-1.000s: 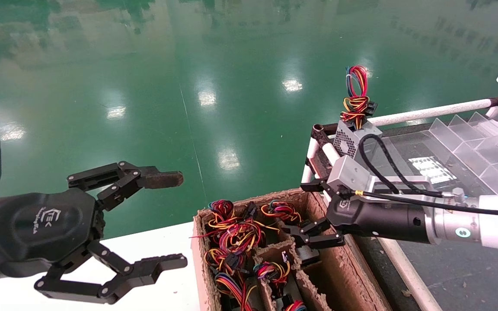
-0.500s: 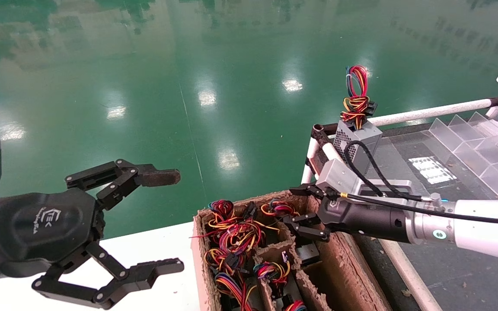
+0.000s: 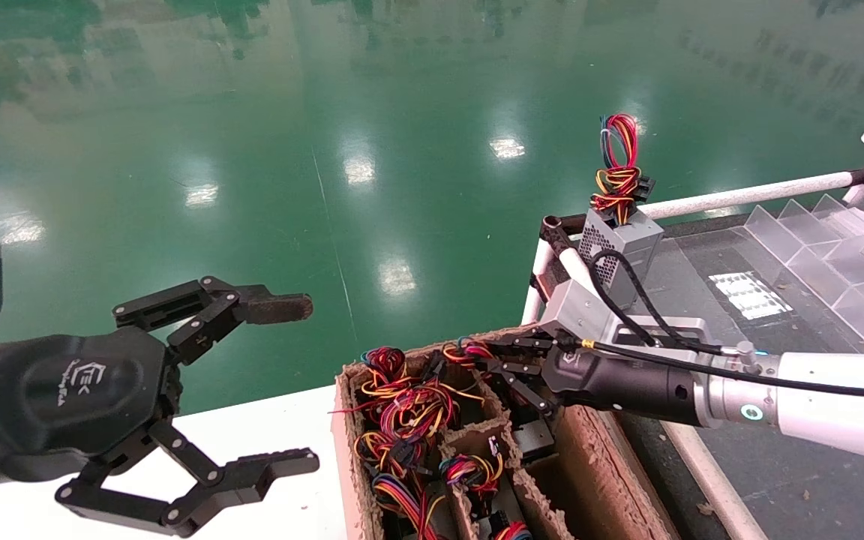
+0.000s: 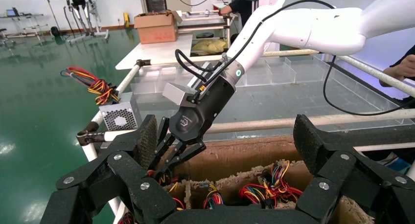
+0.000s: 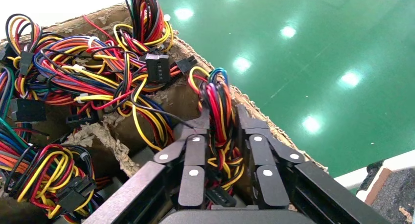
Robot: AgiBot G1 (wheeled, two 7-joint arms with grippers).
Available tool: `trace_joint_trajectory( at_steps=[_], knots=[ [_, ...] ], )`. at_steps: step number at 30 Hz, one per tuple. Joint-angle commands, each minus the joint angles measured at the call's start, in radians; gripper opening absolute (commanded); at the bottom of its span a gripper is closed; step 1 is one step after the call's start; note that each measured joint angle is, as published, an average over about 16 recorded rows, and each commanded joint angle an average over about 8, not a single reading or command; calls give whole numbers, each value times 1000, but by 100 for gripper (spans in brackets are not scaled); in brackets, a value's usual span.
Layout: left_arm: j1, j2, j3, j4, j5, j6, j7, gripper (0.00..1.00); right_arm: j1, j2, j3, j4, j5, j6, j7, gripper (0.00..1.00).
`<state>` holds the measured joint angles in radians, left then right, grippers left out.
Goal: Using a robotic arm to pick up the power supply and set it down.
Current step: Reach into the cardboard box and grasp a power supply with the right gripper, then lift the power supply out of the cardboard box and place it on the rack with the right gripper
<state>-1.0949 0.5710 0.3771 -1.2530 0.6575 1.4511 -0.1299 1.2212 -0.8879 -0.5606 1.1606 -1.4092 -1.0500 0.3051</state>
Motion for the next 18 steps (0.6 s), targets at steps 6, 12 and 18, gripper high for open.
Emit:
trace_joint_trajectory(
  at_steps=[6,12,18],
  knots=[
    [0,0,0,0,0,0,0,100,-17,16,14,20,19,7,-1,0],
    [0,0,0,0,0,0,0,100,-36,47,47,50,59,23,-1,0],
    [0,0,0,0,0,0,0,100,-49,81,95,80,117,41,-5,0]
  ],
)
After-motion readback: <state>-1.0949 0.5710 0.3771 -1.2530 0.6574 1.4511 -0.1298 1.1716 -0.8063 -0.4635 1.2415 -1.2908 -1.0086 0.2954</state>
